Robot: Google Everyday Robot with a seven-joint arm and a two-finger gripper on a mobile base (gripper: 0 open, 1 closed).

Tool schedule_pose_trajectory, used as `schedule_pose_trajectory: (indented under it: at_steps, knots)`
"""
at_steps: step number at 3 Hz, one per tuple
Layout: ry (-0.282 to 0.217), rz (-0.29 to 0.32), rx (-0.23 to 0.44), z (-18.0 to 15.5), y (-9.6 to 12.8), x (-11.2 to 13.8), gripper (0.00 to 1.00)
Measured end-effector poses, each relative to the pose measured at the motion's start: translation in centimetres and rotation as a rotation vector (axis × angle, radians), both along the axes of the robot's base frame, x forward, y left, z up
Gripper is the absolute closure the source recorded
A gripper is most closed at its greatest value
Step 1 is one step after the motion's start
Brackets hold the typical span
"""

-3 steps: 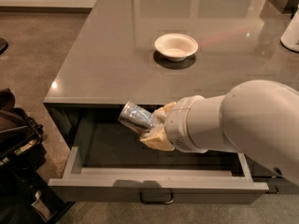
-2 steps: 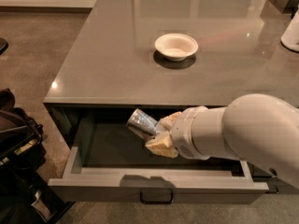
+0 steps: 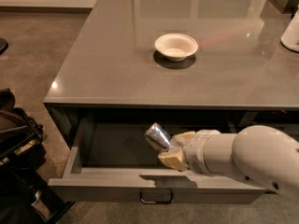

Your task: Place redbull can into top drawer

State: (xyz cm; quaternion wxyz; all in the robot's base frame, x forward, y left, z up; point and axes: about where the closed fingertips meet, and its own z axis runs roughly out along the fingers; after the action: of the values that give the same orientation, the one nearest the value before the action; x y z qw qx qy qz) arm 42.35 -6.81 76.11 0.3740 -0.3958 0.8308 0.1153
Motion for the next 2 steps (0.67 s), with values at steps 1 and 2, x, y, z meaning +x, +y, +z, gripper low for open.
schedule_pose_trajectory:
  at_steps: [1,2]
  knots:
    - [0.009,-0.02,0.014,-1.9,-1.2,1.7,1.0]
    - [0.003,-0.03,0.012,-3.1,-2.0,3.7,1.0]
